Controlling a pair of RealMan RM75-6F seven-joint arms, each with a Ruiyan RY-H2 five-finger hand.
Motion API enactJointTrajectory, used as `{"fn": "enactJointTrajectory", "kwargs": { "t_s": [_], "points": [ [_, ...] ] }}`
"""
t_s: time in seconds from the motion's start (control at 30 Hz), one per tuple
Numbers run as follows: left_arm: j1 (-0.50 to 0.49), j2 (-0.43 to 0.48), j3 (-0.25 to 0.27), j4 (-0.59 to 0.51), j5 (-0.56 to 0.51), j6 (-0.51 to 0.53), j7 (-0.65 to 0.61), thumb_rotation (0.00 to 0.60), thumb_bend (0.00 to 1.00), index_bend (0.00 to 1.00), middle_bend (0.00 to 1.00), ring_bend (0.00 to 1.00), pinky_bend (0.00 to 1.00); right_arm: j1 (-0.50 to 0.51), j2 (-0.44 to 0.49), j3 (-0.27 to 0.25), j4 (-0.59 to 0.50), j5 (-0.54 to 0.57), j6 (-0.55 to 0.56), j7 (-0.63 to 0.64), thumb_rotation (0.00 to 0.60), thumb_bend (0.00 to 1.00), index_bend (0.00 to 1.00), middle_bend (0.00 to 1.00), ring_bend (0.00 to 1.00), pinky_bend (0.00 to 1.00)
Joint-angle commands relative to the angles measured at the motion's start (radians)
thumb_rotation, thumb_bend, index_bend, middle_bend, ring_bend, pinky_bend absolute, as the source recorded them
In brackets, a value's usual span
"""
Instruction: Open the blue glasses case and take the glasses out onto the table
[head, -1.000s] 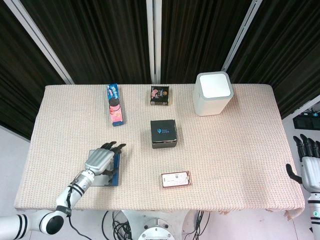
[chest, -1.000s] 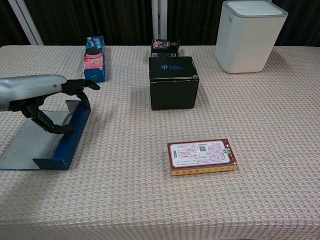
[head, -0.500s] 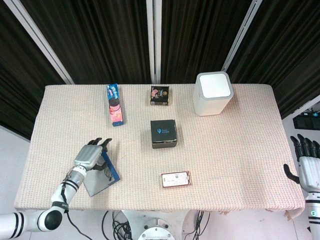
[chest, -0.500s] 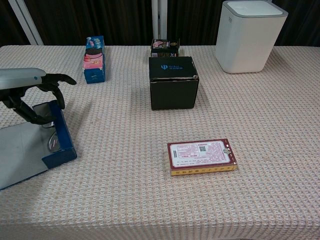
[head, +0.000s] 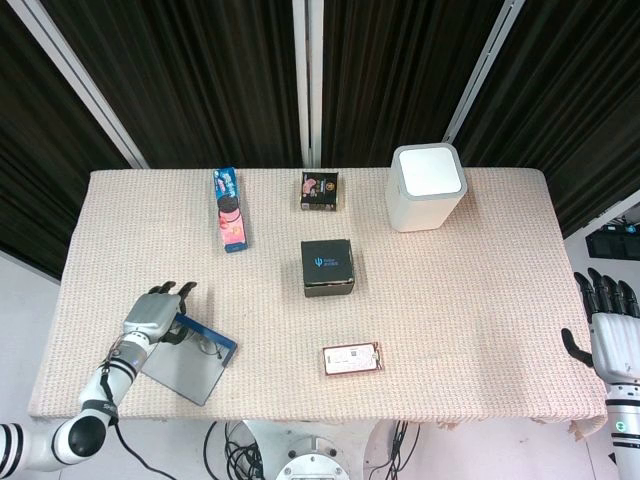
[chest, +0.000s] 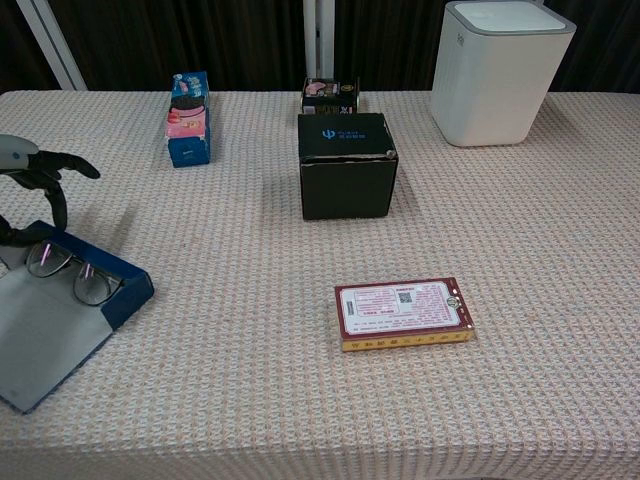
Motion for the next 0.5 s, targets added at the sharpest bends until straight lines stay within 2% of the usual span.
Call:
{"fn": "enactJointTrajectory", "kwargs": {
  "t_s": [0.03, 0.23, 0.5],
  "points": [
    [-0.024, 0.027, 0.023, -0.026, -0.048, -0.009, 0.023, 0.6, 0.43, 0.05, 0.35, 0.03, 0.12, 0.0, -0.001, -0.001, -0.002, -0.001, 0.002, -0.003, 0.6, 0.28, 0.0, 0.0, 0.0, 0.0],
    [-0.07, 0.059, 0.054, -0.06, -0.137, -0.017, 0.063, 0.6, 0.43, 0.05, 0.38, 0.04, 0.13, -0.001, -0.005, -0.001, -0.004, -0.004, 0.009, -0.011, 0.6, 0.28, 0.0, 0.0, 0.0, 0.0],
    [-0.109, 0.08, 0.085, -0.093, -0.177, -0.028, 0.076, 0.6, 0.43, 0.05, 0.43, 0.1, 0.14, 0.001, -0.008, -0.001, -0.005, -0.003, 0.007, -0.017, 0.6, 0.28, 0.0, 0.0, 0.0, 0.0]
  ]
}}
